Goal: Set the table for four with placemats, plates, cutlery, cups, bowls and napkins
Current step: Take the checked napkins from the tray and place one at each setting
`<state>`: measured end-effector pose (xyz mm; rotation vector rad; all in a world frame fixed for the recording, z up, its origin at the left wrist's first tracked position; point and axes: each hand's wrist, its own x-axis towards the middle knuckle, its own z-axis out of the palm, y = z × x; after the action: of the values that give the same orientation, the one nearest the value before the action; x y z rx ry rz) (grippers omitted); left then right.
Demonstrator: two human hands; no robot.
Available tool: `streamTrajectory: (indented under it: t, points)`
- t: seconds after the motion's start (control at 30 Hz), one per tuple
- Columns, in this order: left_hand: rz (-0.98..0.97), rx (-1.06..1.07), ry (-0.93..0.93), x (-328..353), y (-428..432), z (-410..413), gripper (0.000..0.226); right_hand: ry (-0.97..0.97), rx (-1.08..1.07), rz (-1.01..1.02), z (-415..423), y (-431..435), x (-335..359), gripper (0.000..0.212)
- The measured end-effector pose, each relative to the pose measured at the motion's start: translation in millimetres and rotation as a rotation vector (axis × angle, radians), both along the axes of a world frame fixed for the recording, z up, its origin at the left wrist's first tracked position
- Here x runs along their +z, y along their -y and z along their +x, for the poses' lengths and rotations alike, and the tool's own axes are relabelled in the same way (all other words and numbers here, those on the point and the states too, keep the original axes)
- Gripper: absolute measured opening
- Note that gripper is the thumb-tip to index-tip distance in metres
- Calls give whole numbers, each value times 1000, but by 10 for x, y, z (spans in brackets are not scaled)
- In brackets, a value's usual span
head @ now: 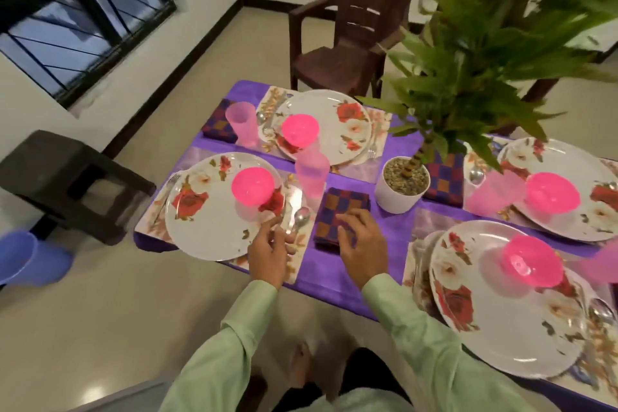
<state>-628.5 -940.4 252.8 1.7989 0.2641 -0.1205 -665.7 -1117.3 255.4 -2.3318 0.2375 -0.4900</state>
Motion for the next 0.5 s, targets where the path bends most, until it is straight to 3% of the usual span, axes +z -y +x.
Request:
streamTrajectory:
  t: [0.27,0.5]
  points:
    - [147,-41,50,52,-439,648,22,-77,-77,25,643,-245,-69,26]
    - [132,-60,35,-14,-902,1148,23,-120,-214,12,852,-380,-246,15]
